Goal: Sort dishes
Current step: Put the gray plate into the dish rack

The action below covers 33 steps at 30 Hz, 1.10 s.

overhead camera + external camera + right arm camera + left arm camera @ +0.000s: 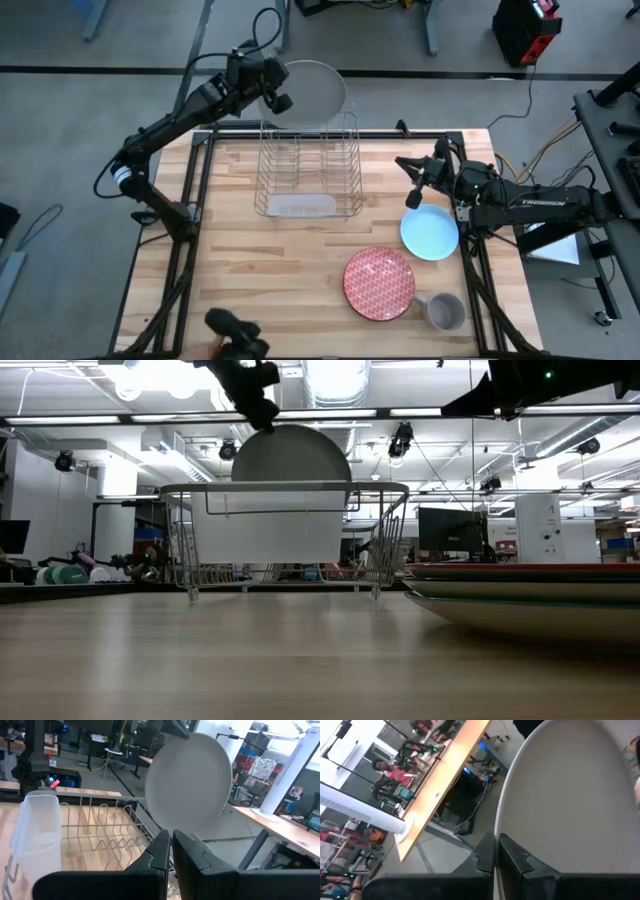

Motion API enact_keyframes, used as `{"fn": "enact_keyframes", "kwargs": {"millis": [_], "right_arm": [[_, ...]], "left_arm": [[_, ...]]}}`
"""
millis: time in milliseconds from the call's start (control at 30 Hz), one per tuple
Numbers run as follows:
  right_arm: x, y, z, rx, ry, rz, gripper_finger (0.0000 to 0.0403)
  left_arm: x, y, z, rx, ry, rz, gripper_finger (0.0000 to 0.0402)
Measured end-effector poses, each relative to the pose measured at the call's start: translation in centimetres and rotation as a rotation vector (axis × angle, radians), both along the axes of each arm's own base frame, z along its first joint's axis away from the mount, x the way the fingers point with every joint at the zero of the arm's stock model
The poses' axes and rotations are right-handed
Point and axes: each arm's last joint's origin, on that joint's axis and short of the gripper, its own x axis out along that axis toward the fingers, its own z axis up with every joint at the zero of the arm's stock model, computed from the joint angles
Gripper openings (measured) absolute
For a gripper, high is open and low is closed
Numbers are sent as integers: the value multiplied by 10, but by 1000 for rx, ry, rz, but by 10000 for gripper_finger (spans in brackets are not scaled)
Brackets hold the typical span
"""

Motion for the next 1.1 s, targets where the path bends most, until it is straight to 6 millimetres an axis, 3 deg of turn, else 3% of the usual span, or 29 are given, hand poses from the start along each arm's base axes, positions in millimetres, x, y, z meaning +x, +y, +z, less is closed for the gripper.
{"fn": "enact_keyframes", "kwargs": {"millis": [467,800,1100], "right_arm": [[-1,-2,13,-122,-4,-55,13],[-1,-2,18,-130,10,-54,13],[-1,-1,18,-132,17,-53,13]], "left_arm": [[11,32,-24,32,148,-153,0],[12,42,-24,97,136,-143,0],[12,49,-46,40,174,-130,0]]}}
